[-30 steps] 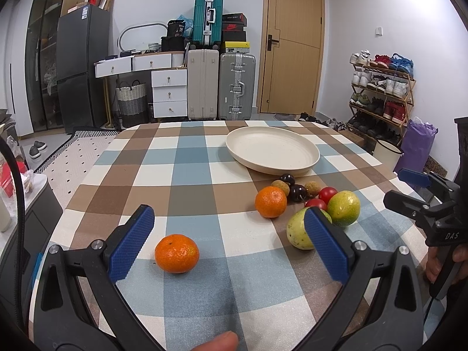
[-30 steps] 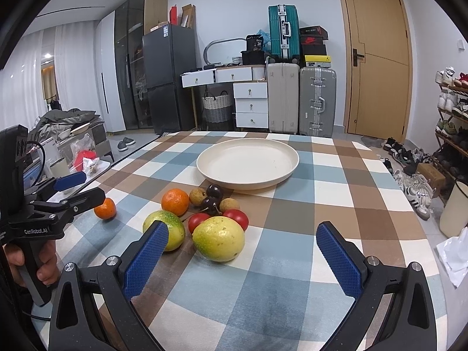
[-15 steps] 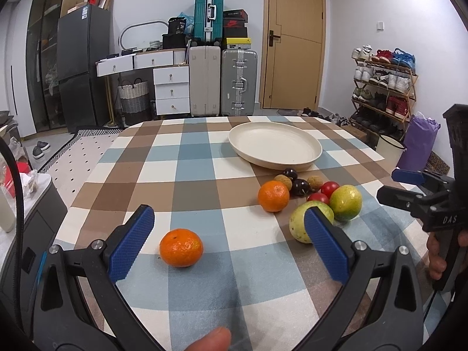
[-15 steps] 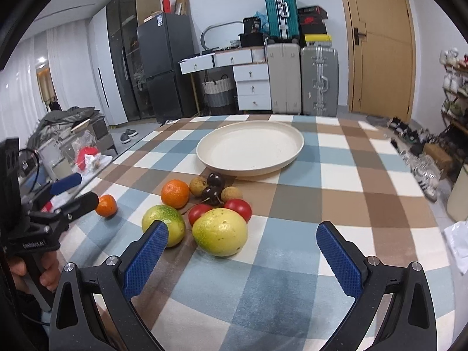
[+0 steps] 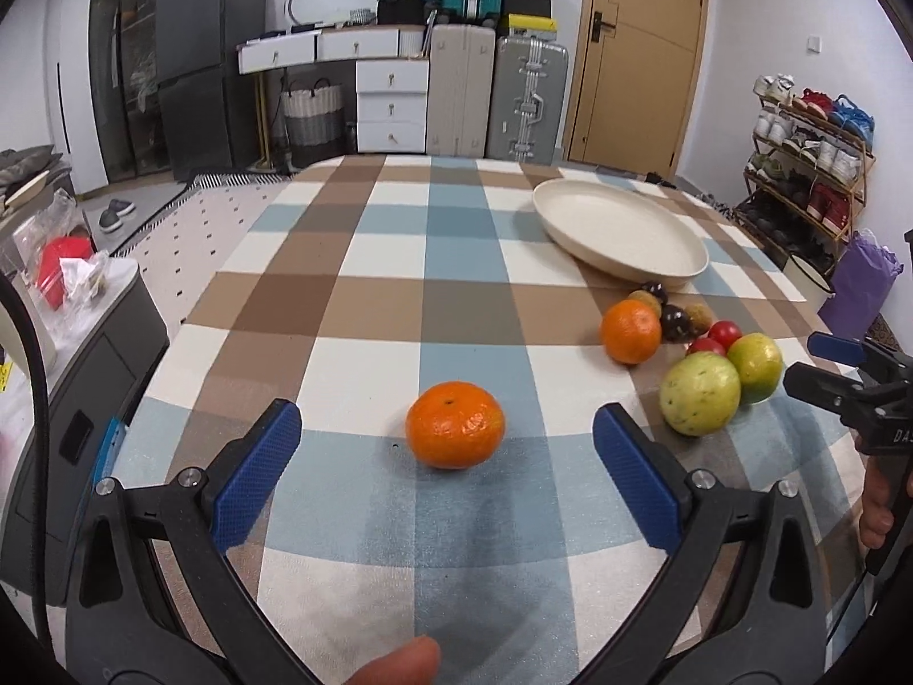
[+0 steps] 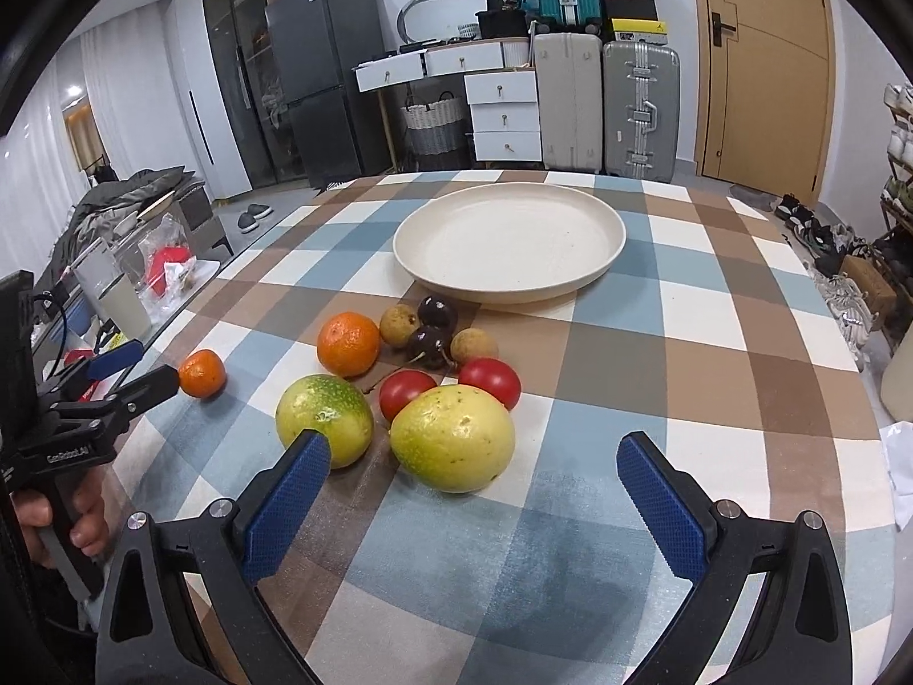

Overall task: Organize fruits
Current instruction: 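Grasp the tangerine with the left tool while the right tool grasps the green-yellow citrus, then carry both fruits over the white plate and open both tools to release them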

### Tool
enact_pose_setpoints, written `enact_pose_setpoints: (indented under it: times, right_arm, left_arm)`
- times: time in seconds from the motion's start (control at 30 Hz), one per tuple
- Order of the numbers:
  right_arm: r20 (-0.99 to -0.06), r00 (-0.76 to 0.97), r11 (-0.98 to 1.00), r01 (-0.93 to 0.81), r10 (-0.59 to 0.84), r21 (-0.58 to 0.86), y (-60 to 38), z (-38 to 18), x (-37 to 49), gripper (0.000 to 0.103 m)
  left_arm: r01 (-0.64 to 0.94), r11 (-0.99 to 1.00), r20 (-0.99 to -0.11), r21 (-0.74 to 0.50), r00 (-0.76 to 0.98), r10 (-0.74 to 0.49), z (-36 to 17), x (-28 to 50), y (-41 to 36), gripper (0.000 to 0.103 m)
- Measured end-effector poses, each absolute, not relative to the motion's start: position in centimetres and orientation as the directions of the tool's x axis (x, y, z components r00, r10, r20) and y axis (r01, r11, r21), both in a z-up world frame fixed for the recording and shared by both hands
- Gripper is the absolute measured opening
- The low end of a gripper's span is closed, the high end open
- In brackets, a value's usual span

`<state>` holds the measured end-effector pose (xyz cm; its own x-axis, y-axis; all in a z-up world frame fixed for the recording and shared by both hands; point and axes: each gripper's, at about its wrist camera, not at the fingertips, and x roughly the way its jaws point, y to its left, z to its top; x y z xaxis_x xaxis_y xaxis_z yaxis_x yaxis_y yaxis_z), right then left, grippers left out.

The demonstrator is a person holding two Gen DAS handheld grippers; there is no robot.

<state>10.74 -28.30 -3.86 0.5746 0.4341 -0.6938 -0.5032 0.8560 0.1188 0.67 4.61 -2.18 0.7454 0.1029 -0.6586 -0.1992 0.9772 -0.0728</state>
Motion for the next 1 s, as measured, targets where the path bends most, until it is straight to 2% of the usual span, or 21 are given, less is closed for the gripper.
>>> enact_pose_setpoints:
  times: [0.13, 0.27, 0.33, 0.43, 0.47, 0.53, 0.73, 0.83, 0.9, 1.0]
  right_arm:
    - [-0.710, 0.556, 0.857, -0.497, 0.433, 0.133, -28.2, -4.2, 11.5, 0.102]
    - [-0.726, 0.533, 0.854, -0.500, 0.433, 0.143, -28.0, -4.6, 12.1, 0.102]
    - [-0.733, 0.527, 0.853, -0.502, 0.431, 0.140, -27.9, -4.8, 12.3, 0.099]
    - [-0.745, 0.507, 0.851, -0.504, 0.433, 0.151, -27.6, -5.4, 12.8, 0.091]
    - [-0.750, 0.499, 0.850, -0.503, 0.434, 0.156, -27.5, -5.5, 13.0, 0.089]
    - [-0.755, 0.489, 0.848, -0.504, 0.437, 0.164, -27.4, -5.8, 13.2, 0.086]
    - [-0.759, 0.470, 0.840, -0.511, 0.450, 0.181, -27.1, -6.0, 13.2, 0.076]
    - [-0.764, 0.455, 0.836, -0.512, 0.457, 0.195, -27.1, -6.2, 13.1, 0.066]
    - [-0.768, 0.447, 0.835, -0.514, 0.458, 0.199, -27.0, -6.4, 13.0, 0.055]
    - [-0.767, 0.445, 0.833, -0.515, 0.463, 0.204, -26.9, -6.4, 12.9, 0.055]
  left_arm:
    - [-0.193, 0.979, -0.691, -0.060, 0.716, 0.099, -2.9, 2.0, 4.4, 0.100]
    - [-0.173, 0.983, -0.730, -0.066, 0.680, 0.070, -3.8, 3.2, 4.3, 0.085]
    - [-0.161, 0.984, -0.749, -0.078, 0.661, 0.049, -4.2, 3.8, 4.2, 0.076]
    - [-0.153, 0.983, -0.770, -0.101, 0.637, 0.020, -4.9, 4.5, 4.2, 0.057]
    - [-0.154, 0.983, -0.772, -0.099, 0.636, 0.022, -5.0, 4.6, 4.1, 0.054]
    - [-0.147, 0.984, -0.769, -0.103, 0.639, 0.016, -5.0, 4.6, 4.1, 0.040]
    - [-0.095, 0.985, -0.754, -0.141, 0.655, -0.045, -4.8, 4.5, 3.4, 0.039]
    - [-0.078, 0.986, -0.739, -0.146, 0.671, -0.056, -4.3, 4.3, 2.8, 0.039]
    - [-0.065, 0.986, -0.730, -0.151, 0.680, -0.067, -4.0, 4.2, 2.4, 0.039]
    - [-0.044, 0.986, -0.714, -0.162, 0.695, -0.086, -3.4, 4.2, 1.7, 0.039]
